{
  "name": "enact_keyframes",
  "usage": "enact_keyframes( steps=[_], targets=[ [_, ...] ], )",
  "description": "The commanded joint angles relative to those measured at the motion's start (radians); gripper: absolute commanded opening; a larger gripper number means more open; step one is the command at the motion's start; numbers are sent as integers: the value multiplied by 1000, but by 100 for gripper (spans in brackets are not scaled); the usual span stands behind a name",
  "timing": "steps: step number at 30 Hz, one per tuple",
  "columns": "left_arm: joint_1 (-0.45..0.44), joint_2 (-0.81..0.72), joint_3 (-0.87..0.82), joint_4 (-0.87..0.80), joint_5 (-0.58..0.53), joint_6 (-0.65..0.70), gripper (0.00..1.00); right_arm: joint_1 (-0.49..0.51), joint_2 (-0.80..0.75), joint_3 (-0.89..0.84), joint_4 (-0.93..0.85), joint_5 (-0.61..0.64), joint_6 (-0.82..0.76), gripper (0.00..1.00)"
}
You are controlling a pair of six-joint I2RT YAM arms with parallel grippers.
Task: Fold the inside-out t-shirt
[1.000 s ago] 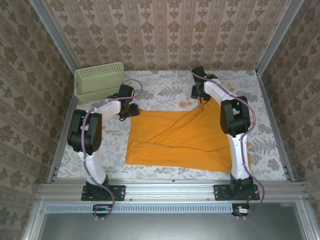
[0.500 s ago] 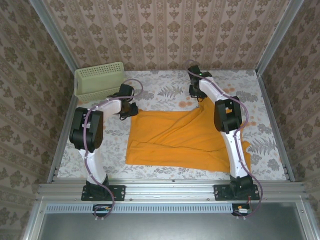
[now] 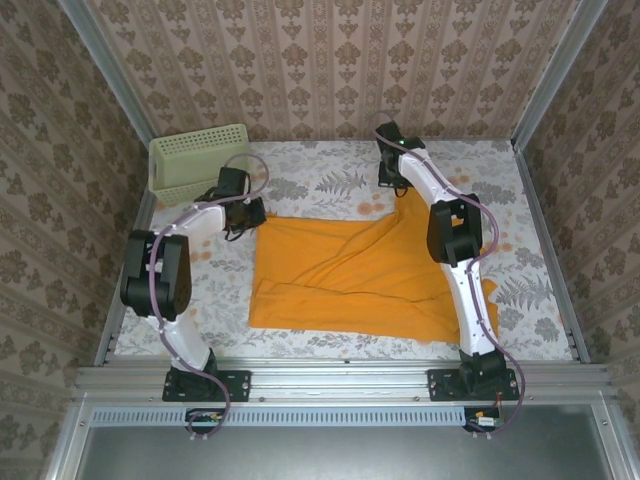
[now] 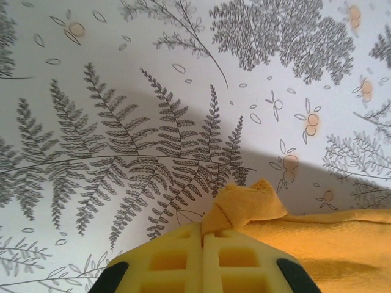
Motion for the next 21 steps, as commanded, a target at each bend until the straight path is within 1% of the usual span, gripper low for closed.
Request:
enact_keyframes(
  steps=[1, 4, 7, 13, 14, 15, 16, 17, 18, 21],
  targets=[
    [20, -37, -36, 57, 32, -26, 0, -5, -158, -10, 70, 15, -19, 0],
    [20, -25, -39, 57, 50, -22, 0, -2, -167, 1, 94, -55, -24, 0],
    [17, -4, -38, 59, 70, -22, 0, 16, -130, 32, 93, -124, -24, 0],
    [4, 10, -23, 48, 76, -15, 0, 37, -4, 136, 52, -166, -13, 1],
    [2, 9, -20, 44, 75, -14, 0, 34, 16, 164, 39, -169, -12, 7],
    [4, 8, -16, 36, 70, -13, 0, 31, 37, 201, 20, -172, -17, 22],
    [4, 7, -14, 26, 61, -11, 0, 27, 52, 237, 0, -174, -24, 40],
    [5, 5, -13, 15, 53, -10, 0, 22, 59, 259, -14, -179, -33, 49],
    [6, 1, -17, 11, 45, -9, 0, 15, 57, 268, -22, -187, -46, 54],
    [16, -14, -43, 21, 38, -17, 0, -17, 17, 238, -33, -168, -61, 55]
  ],
)
